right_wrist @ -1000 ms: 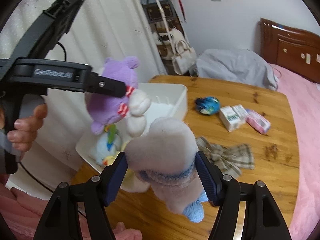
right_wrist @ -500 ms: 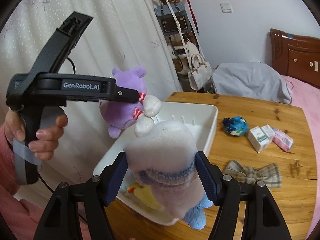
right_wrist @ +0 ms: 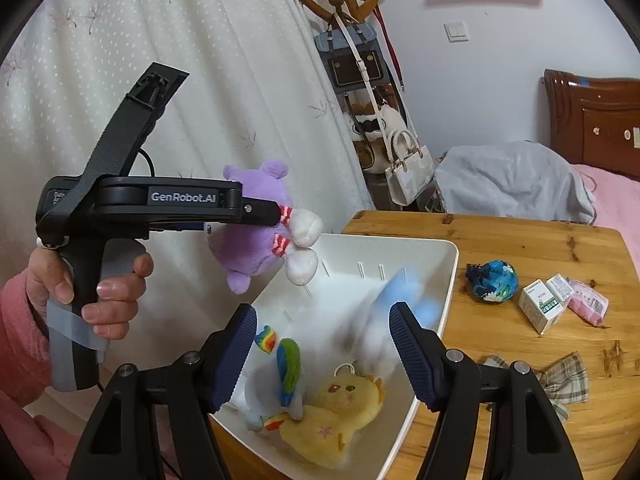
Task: Organize objects
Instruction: 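Carry the purple doll and white bunny over the tray with both tools, then open both tools to release the doll and bunny into the tray, then move both tools back toward the plaid bow and boxes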
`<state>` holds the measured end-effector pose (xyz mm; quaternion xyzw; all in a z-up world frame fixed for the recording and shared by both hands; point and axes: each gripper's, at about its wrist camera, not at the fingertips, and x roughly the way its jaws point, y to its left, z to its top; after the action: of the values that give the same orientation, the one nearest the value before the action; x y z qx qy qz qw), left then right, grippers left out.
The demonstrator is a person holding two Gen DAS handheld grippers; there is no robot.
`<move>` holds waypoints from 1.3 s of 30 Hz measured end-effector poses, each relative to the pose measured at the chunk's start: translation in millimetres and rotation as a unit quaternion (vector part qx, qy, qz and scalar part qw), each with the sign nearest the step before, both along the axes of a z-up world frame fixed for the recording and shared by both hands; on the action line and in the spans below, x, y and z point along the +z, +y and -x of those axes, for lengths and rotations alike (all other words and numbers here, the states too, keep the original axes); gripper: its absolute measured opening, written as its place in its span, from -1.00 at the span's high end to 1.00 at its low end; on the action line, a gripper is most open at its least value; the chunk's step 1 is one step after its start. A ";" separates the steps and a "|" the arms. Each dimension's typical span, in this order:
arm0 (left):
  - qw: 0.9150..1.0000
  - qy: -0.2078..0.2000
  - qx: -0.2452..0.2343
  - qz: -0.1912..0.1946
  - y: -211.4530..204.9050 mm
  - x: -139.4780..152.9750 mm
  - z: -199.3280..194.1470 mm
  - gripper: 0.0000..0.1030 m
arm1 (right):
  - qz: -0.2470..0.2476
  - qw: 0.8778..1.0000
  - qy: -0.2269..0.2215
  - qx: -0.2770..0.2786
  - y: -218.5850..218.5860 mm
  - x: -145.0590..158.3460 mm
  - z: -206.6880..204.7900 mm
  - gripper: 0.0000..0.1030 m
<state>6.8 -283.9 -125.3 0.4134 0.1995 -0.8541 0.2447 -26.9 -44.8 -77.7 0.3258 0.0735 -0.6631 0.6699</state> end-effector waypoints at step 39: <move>0.999 0.022 -0.016 0.037 55.5 21.7 10.5 -0.78 | -0.039 0.997 0.051 -0.048 64.9 10.5 31.4 -0.59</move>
<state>-3.7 -228.4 -103.6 0.3880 0.1663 -0.8736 0.2421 -58.4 20.1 -67.2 0.3208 0.1173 -0.7071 0.6191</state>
